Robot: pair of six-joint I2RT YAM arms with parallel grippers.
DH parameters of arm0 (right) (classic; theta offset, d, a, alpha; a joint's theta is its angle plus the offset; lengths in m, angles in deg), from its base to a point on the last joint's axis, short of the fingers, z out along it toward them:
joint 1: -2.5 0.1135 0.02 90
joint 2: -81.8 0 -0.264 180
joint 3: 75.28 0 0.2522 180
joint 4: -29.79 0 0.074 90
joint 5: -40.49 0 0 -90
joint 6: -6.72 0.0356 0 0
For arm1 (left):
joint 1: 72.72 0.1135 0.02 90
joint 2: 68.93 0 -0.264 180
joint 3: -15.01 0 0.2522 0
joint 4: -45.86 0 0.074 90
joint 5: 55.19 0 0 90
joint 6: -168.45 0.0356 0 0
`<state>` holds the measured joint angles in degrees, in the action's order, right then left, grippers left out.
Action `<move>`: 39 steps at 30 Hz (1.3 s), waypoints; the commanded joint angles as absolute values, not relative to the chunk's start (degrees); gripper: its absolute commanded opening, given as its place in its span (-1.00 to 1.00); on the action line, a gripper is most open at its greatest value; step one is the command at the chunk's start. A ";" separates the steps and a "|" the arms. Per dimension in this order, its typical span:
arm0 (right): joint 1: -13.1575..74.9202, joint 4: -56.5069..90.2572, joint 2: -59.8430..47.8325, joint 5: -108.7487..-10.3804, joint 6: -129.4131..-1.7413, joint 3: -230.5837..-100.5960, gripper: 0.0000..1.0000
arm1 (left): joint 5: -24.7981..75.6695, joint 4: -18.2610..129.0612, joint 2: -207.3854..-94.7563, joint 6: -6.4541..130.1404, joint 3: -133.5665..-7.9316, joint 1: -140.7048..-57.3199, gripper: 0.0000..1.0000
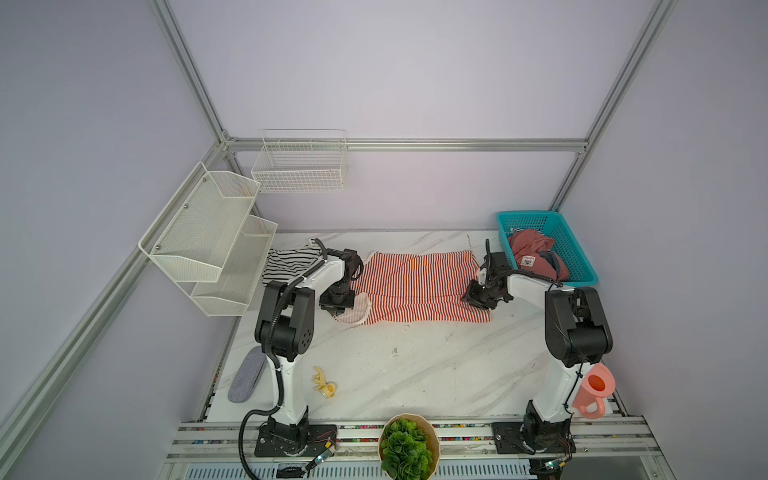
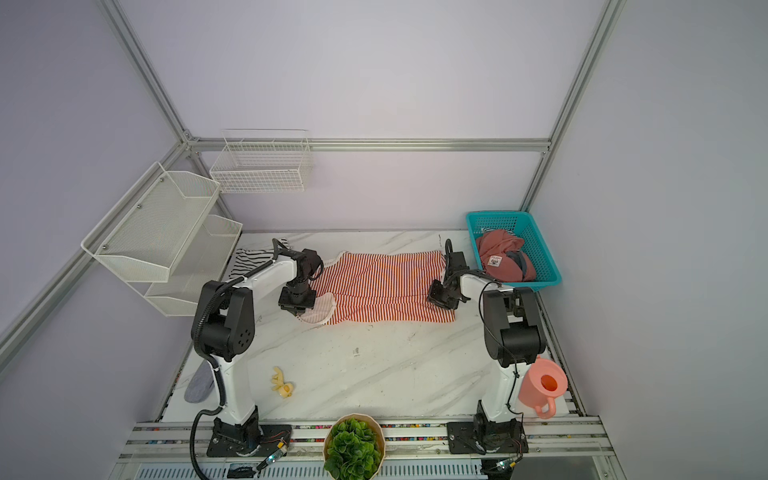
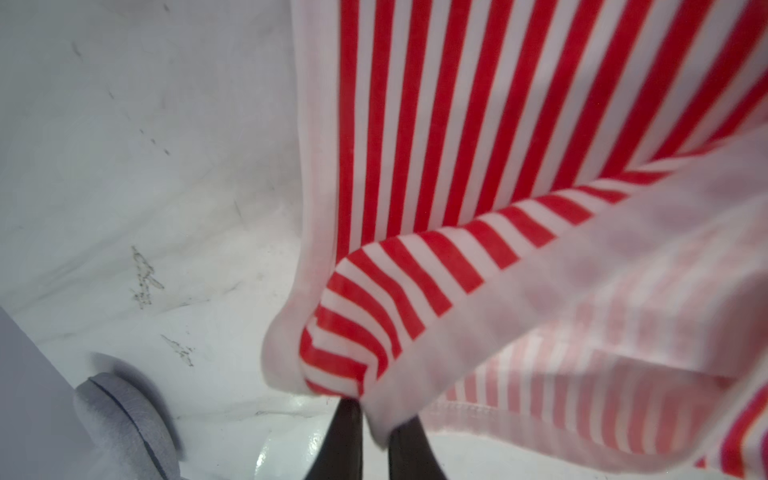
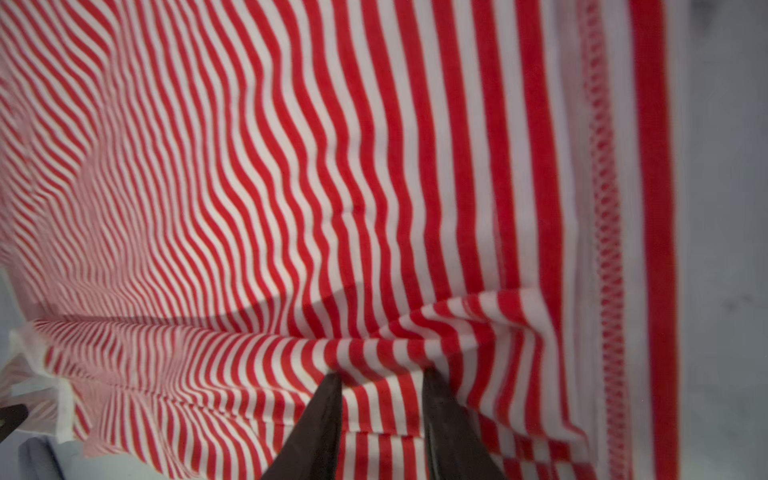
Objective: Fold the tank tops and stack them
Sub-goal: 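Grasp the tank top's side edge with left gripper while right holds the opposite edge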
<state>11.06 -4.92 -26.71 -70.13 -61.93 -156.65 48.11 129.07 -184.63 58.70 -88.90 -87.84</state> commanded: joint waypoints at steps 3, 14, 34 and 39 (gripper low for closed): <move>11.35 -4.63 -30.92 -69.75 -62.89 -155.39 -0.28 | 50.95 134.80 -187.32 60.56 -96.88 -85.77 -0.86; 11.37 -3.83 -31.68 -68.94 -63.35 -154.46 -0.26 | 52.28 138.54 -193.38 62.63 -100.56 -79.97 -0.62; 11.33 -7.55 -24.28 -70.16 -63.87 -156.18 -0.24 | 45.49 142.19 -179.92 61.96 -108.23 -81.99 0.44; 11.41 -7.96 -23.41 -70.24 -63.84 -157.11 -0.25 | 36.02 134.54 -180.62 59.92 -106.50 -89.89 0.21</move>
<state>11.19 -5.14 -25.42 -71.20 -63.22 -156.65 44.09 139.34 -179.40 61.67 -103.89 -84.93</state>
